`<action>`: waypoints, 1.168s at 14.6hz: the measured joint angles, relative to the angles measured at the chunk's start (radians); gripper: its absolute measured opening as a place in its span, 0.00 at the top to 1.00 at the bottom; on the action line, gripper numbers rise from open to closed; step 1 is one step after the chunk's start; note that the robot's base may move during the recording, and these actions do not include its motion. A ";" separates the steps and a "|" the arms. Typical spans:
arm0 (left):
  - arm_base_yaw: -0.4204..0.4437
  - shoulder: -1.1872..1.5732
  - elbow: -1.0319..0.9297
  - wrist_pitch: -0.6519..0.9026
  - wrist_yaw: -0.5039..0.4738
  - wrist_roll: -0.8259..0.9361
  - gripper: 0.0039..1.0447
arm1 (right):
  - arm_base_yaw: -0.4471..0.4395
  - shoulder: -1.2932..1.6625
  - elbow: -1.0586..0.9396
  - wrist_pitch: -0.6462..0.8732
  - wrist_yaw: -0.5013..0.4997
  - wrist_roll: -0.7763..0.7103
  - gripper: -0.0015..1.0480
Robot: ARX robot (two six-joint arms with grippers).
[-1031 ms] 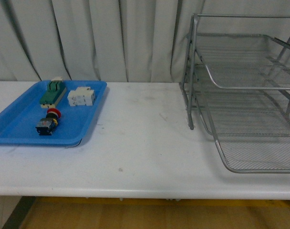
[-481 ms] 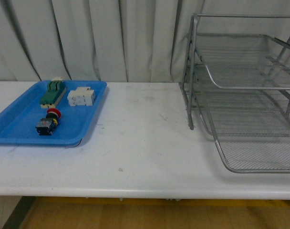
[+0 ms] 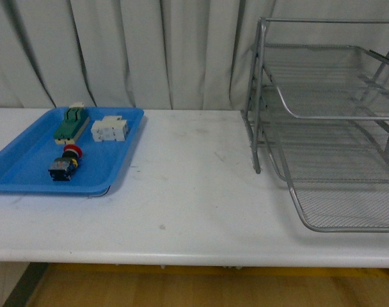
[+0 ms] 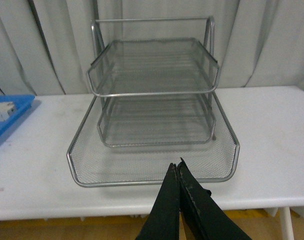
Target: Place button on rack with both arms
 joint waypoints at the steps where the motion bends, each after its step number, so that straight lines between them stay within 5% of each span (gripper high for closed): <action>1: 0.000 0.000 0.000 0.000 0.002 0.000 0.06 | 0.000 -0.039 0.001 0.020 0.001 0.000 0.98; 3: 0.000 0.000 0.000 0.000 0.002 0.000 0.06 | 0.000 -0.039 0.000 0.002 0.001 0.000 0.98; 6: 0.000 0.000 0.000 0.000 0.002 0.000 0.06 | 0.000 -0.039 0.000 0.002 0.001 -0.002 0.58; 8: -0.055 0.173 0.100 -0.200 -0.130 -0.061 0.06 | 0.000 -0.039 0.000 0.002 0.002 -0.002 0.38; 11: -0.040 0.630 0.237 0.050 -0.041 -0.034 0.06 | 0.000 -0.039 0.000 0.002 0.002 -0.003 0.07; 14: -0.026 0.986 0.367 0.198 0.050 0.033 0.06 | 0.000 -0.039 0.000 0.003 0.002 -0.003 0.06; 17: 0.011 1.391 0.613 0.177 0.080 0.074 0.06 | 0.000 -0.039 0.000 0.003 0.002 -0.003 0.06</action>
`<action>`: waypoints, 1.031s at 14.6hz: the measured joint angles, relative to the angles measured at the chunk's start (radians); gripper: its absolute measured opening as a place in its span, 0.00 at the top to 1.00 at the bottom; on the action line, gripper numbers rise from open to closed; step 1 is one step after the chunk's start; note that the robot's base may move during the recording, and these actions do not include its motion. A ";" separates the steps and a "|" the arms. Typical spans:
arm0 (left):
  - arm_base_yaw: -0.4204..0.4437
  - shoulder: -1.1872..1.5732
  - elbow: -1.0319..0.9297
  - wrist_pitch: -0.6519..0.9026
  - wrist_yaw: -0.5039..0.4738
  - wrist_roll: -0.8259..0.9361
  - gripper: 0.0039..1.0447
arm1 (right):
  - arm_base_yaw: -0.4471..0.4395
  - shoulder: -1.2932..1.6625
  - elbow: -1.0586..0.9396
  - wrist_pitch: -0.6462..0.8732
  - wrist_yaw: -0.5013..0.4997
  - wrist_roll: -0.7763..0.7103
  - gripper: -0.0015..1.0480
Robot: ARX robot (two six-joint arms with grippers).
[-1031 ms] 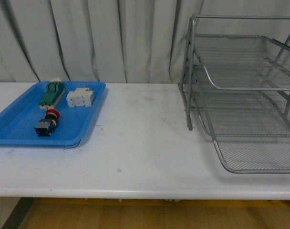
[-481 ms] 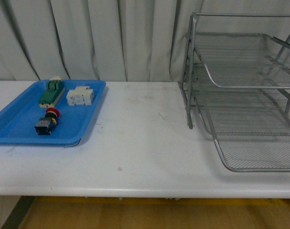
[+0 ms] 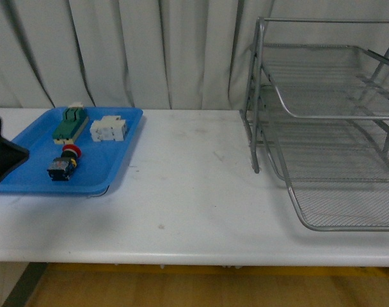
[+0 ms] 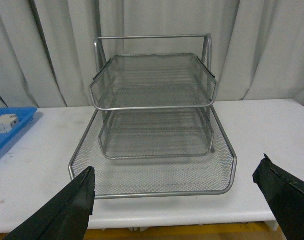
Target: Place button on rack with both arms
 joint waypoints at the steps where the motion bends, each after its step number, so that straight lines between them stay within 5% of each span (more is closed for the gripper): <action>1: 0.008 0.093 0.080 -0.031 -0.008 0.009 0.06 | 0.000 0.000 0.000 0.000 0.000 0.000 0.06; 7: 0.041 0.537 0.547 -0.227 0.036 -0.002 0.06 | 0.000 0.000 0.000 0.000 0.000 0.000 0.06; 9: 0.063 0.821 0.856 -0.340 0.032 0.013 0.06 | 0.000 0.000 0.000 0.000 0.000 0.000 0.06; 15: 0.086 1.011 1.023 -0.359 0.009 0.018 0.06 | 0.000 0.000 0.000 0.000 0.000 0.000 0.06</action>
